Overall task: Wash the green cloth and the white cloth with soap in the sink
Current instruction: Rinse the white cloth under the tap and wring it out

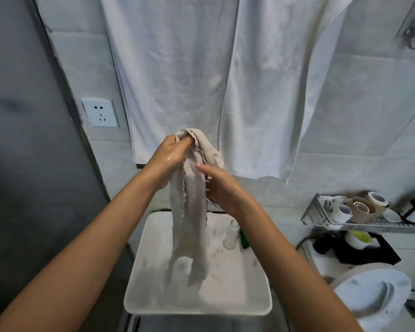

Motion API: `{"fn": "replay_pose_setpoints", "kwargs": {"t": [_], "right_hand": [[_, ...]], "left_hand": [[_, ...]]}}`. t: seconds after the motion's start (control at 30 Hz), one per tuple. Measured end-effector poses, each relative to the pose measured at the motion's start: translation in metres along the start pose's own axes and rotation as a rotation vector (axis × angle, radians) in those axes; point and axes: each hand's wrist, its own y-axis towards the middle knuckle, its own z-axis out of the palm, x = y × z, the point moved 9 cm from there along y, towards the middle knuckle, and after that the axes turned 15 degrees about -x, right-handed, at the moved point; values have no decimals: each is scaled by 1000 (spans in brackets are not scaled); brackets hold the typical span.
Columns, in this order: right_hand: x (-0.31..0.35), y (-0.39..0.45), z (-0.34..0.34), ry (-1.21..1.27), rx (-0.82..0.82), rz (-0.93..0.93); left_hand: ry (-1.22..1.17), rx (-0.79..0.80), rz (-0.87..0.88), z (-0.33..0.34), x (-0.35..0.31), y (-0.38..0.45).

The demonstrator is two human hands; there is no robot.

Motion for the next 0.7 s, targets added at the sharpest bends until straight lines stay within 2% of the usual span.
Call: {"fn": "replay_pose_setpoints", "kwargs": {"t": [0.07, 0.17, 0.33, 0.57, 0.63, 0.7], "right_hand": [[-4, -4, 10, -55, 65, -68], [-2, -8, 11, -161, 66, -142], [-14, -6, -8, -163, 87, -105], [-22, -1, -31, -305, -38, -90], [-23, -2, -33, -335, -41, -111], [-23, -8, -33, -350, 4, -116]], "left_hand": [[7, 13, -7, -2, 5, 2], [8, 43, -18, -7, 9, 6], [66, 68, -8, -19, 11, 13], [211, 77, 88, -27, 14, 13], [300, 91, 122, -29, 17, 14], [545, 60, 190, -37, 18, 16]]}}
